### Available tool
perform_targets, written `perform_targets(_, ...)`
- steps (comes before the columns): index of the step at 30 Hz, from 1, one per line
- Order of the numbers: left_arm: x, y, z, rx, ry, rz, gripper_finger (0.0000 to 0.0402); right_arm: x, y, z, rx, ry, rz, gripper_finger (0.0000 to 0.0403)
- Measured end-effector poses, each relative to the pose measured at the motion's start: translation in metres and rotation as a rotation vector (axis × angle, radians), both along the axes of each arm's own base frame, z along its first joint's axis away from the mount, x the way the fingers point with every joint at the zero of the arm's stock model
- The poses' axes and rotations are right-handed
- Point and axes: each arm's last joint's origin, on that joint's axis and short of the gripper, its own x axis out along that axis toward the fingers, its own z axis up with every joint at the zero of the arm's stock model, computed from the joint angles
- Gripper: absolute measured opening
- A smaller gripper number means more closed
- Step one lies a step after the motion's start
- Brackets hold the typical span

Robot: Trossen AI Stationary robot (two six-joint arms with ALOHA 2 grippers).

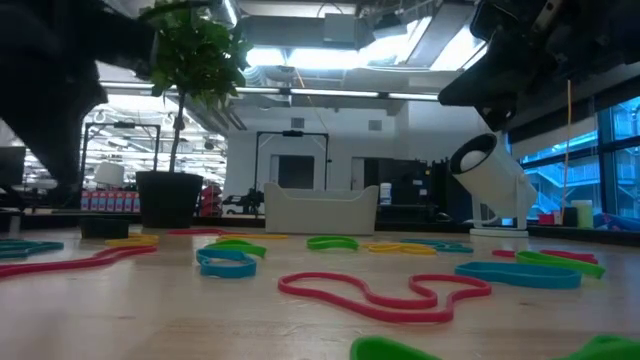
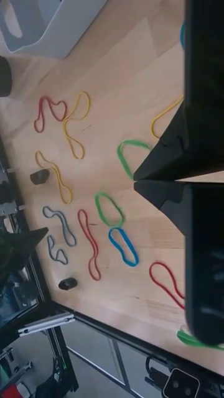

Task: Pick and place rubber bands into bin
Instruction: Put the blue rubber band into the gray bin

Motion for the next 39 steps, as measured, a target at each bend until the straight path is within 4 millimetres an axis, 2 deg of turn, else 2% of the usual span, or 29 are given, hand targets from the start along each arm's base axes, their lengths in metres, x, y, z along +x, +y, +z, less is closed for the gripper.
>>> perform_targets(7,-0.009,0.006,-0.011,-0.007,0.071,0.047,0.0014,0.000,0.000,0.000,0.002,0.004,-0.001,0.0010)
perform_targets(11,-0.020,0.016,-0.028,-0.003,0.126,0.129,0.0048,0.000,0.000,0.000,0.014,0.004,-0.005,0.0010)
perform_targets(18,-0.028,0.026,-0.056,-0.052,0.099,0.116,0.0104,0.000,0.000,0.000,-0.003,0.004,0.002,0.0010)
perform_targets(22,-0.033,0.029,-0.062,-0.051,0.096,0.111,0.0101,0.000,0.000,0.000,-0.003,0.004,0.003,0.0010)
perform_targets(27,-0.031,0.027,-0.061,-0.059,0.104,0.064,0.0017,0.000,0.000,0.000,-0.005,0.004,0.004,0.0010)
perform_targets(33,-0.018,0.020,-0.046,-0.050,0.110,0.022,0.0003,0.000,0.000,0.000,-0.005,0.004,0.004,0.0010)
perform_targets(39,0.002,0.010,-0.010,0.003,0.031,-0.056,0.0002,0.000,0.000,0.000,-0.005,0.002,0.004,0.0010)
